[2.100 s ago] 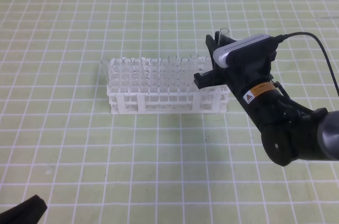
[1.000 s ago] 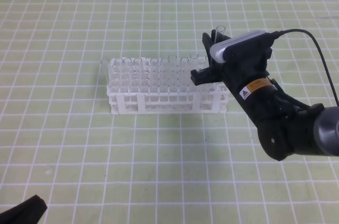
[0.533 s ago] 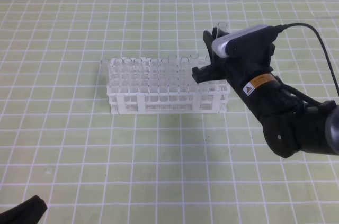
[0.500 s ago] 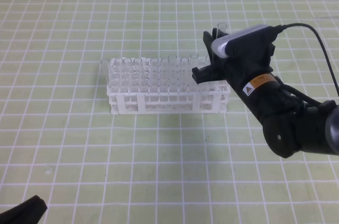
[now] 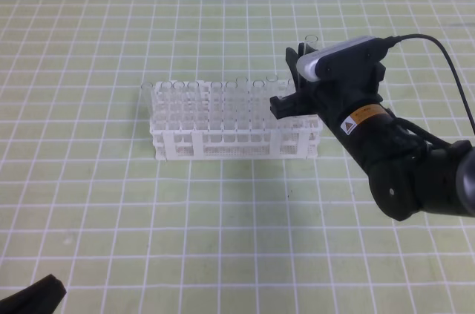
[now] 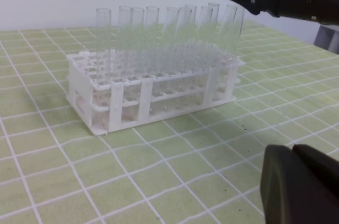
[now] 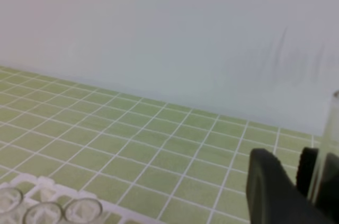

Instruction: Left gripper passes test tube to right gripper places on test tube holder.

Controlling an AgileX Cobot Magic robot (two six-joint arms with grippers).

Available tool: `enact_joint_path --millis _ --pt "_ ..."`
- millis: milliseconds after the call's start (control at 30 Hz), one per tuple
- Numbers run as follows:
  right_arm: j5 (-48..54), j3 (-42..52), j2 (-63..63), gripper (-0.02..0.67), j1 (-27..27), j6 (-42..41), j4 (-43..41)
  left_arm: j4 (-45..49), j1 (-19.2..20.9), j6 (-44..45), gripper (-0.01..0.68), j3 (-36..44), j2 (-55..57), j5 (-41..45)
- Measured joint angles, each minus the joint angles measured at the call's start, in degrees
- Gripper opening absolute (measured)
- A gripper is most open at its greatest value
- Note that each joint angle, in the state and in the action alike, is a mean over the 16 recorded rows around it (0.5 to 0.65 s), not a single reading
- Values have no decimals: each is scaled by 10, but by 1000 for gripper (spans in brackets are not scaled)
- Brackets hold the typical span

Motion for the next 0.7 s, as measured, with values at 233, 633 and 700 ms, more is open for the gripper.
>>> enact_joint_path --millis 233,633,700 --pt "-1 0 4 9 -2 0 0 0 0 0 0 -1 0 0" --pt "6 -10 9 9 -4 1 -1 0 0 0 0 -1 -1 0" --pt "9 -12 10 9 -5 2 -2 0 0 0 0 -2 0 0"
